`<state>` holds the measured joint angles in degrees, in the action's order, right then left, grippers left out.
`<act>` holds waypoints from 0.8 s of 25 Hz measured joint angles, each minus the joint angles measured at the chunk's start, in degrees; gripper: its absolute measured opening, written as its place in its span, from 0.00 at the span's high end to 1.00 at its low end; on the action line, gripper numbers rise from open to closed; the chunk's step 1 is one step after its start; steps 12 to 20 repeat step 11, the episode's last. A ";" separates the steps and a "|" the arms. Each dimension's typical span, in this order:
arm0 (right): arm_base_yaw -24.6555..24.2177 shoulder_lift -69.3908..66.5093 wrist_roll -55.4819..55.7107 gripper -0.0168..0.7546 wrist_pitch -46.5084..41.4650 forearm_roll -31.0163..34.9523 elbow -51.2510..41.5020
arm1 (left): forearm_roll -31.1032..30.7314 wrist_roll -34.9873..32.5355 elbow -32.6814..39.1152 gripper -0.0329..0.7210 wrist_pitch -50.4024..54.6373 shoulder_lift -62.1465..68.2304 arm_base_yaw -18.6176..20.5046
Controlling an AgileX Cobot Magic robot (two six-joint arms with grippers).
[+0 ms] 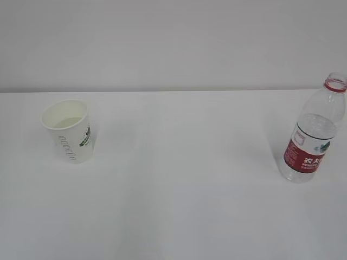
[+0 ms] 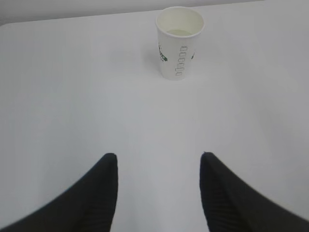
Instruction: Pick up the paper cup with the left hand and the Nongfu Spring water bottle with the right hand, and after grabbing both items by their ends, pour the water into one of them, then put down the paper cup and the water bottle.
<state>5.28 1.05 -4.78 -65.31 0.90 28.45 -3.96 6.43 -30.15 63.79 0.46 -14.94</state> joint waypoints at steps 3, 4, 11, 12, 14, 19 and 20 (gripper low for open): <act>0.00 0.00 0.00 0.22 -0.03 0.00 0.00 | 0.00 0.00 0.00 0.43 -0.13 0.00 0.00; 0.00 0.00 0.00 0.22 -0.03 0.00 0.00 | 0.00 0.00 0.00 0.43 -0.13 0.00 0.00; 0.00 0.00 0.00 0.22 -0.03 0.00 0.00 | 0.00 0.00 0.00 0.43 -0.15 0.00 0.00; 0.00 0.00 0.00 0.22 -0.03 0.00 0.00 | 0.00 0.00 0.00 0.43 -0.15 0.00 0.00; 0.00 0.00 0.00 0.22 -0.03 0.00 0.00 | 0.00 0.00 0.00 0.43 -0.15 0.00 0.00; 0.00 0.00 0.00 0.22 -0.03 0.00 0.00 | 0.00 0.00 0.00 0.43 -0.15 0.00 0.00; 0.00 0.00 0.00 0.22 -0.03 0.00 0.00 | 0.00 0.00 0.00 0.43 -0.15 0.00 0.00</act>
